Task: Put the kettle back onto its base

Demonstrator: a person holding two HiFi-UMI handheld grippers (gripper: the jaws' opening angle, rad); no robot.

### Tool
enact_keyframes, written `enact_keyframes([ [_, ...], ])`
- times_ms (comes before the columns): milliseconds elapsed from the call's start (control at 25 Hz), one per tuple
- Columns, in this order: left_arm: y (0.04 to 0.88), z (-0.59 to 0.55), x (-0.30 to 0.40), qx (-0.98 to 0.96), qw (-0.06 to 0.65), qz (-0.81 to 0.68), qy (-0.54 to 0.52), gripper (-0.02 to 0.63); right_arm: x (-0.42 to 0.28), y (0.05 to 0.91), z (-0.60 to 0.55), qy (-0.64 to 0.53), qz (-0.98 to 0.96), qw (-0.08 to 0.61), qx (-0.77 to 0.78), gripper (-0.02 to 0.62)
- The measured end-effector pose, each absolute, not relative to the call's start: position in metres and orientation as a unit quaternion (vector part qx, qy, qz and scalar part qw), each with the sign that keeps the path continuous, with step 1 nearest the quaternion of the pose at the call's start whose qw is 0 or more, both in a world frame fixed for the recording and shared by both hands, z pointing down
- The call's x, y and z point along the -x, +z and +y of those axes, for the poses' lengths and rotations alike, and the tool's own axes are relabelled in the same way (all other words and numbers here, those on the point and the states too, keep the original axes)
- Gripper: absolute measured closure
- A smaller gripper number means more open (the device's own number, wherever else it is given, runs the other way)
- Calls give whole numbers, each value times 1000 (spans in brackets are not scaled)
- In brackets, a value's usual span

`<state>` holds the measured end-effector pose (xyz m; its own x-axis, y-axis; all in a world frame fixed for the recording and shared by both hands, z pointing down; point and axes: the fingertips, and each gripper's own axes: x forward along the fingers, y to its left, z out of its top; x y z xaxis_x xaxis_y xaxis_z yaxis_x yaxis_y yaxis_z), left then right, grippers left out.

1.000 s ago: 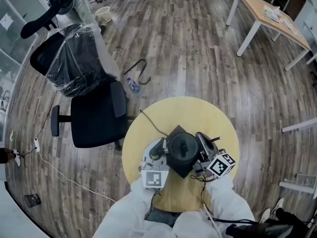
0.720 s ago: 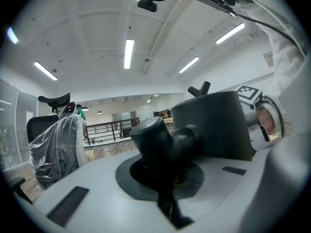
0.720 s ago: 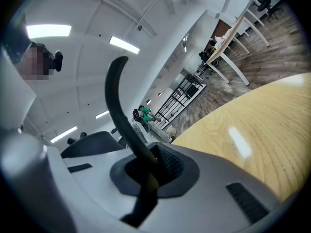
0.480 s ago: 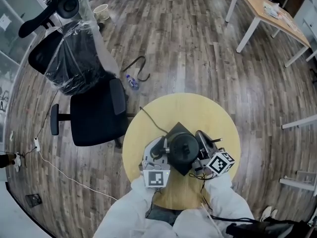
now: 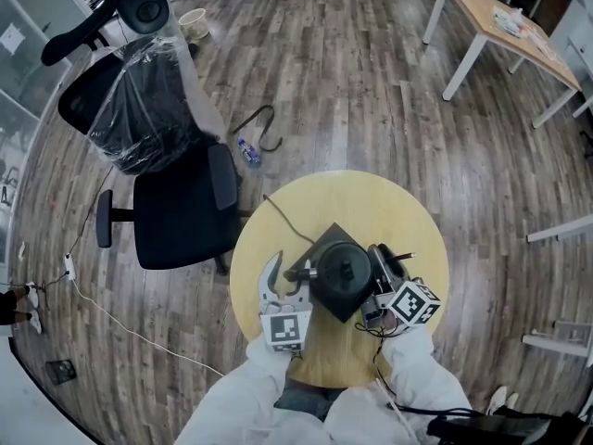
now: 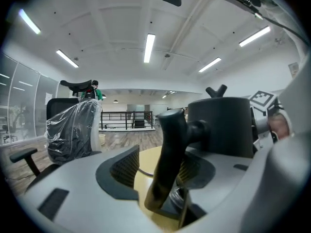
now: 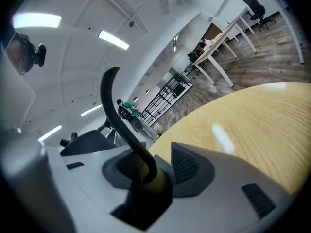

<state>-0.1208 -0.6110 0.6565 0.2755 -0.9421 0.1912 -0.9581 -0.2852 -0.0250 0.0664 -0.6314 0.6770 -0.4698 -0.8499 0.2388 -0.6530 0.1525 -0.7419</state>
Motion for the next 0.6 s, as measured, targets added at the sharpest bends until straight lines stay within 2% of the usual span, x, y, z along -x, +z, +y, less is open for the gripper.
enact_keyframes([
  [600, 653, -513, 138, -763, 153, -624, 77, 403, -93, 675, -548, -436, 744, 93, 498, 442],
])
